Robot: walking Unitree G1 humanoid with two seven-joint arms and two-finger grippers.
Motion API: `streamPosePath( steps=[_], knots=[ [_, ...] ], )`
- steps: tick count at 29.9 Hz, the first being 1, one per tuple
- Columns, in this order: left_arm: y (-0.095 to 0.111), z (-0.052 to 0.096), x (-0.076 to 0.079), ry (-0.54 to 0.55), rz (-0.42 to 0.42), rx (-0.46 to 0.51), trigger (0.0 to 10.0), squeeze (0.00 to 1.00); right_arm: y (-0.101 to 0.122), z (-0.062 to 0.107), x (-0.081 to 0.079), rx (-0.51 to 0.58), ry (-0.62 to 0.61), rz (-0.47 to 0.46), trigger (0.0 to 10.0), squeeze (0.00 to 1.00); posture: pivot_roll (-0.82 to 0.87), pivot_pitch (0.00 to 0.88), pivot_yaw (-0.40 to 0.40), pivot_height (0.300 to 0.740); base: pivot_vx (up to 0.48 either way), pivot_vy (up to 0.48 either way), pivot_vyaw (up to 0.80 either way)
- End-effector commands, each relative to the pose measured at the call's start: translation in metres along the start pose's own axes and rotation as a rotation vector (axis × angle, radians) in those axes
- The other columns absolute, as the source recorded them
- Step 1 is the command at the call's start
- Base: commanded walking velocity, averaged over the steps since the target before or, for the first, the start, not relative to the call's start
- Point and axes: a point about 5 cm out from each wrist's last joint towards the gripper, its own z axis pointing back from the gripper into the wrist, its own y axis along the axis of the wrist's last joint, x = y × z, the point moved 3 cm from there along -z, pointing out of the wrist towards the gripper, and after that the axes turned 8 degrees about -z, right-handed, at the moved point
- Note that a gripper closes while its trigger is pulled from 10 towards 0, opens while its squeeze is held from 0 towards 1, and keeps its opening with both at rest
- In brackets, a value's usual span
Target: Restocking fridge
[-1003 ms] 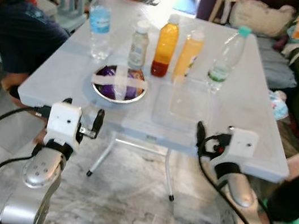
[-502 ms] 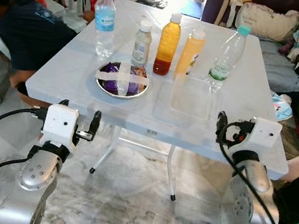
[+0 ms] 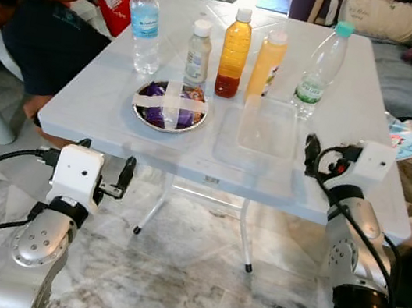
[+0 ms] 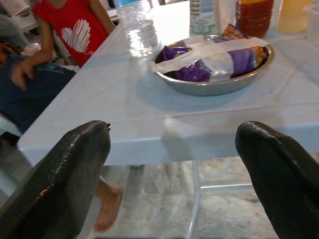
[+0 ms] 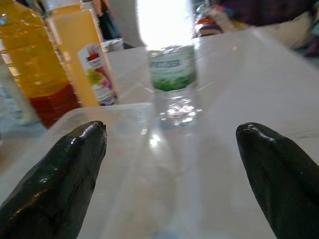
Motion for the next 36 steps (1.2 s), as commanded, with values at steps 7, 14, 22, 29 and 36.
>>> streamPosePath(
  steps=[7, 14, 22, 29, 36],
  knots=[
    [0.002, 0.005, -0.003, -0.004, -0.018, -0.014, 10.0, 0.0, -0.014, -0.006, -0.006, -0.053, 0.016, -0.166, 10.0, 0.0, 0.15, 0.167, 0.036, 0.74, 0.0, 0.0, 0.0],
    [0.003, 0.005, -0.002, -0.009, -0.014, -0.018, 10.0, 0.0, -0.029, -0.007, -0.015, -0.117, 0.081, -0.228, 10.0, 0.0, 0.16, 0.172, 0.034, 0.74, 0.0, 0.0, 0.0],
    [0.002, 0.006, -0.002, -0.002, -0.011, -0.021, 10.0, 0.0, -0.04, -0.005, -0.023, -0.149, 0.108, -0.246, 0.0, 0.0, 0.16, 0.172, 0.025, 0.74, 0.0, 0.0, 0.0],
    [0.003, 0.004, -0.001, 0.0, -0.006, -0.022, 10.0, 0.0, -0.038, -0.004, -0.022, -0.143, 0.11, -0.249, 0.0, 0.0, 0.15, 0.169, 0.018, 0.74, 0.0, 0.0, 0.0],
    [0.003, 0.002, 0.0, 0.001, -0.002, -0.015, 10.0, 0.0, -0.039, -0.004, -0.023, -0.144, 0.107, -0.285, 0.0, 0.0, 0.15, 0.164, 0.013, 0.74, 0.0, 0.0, 0.0]
  ],
)
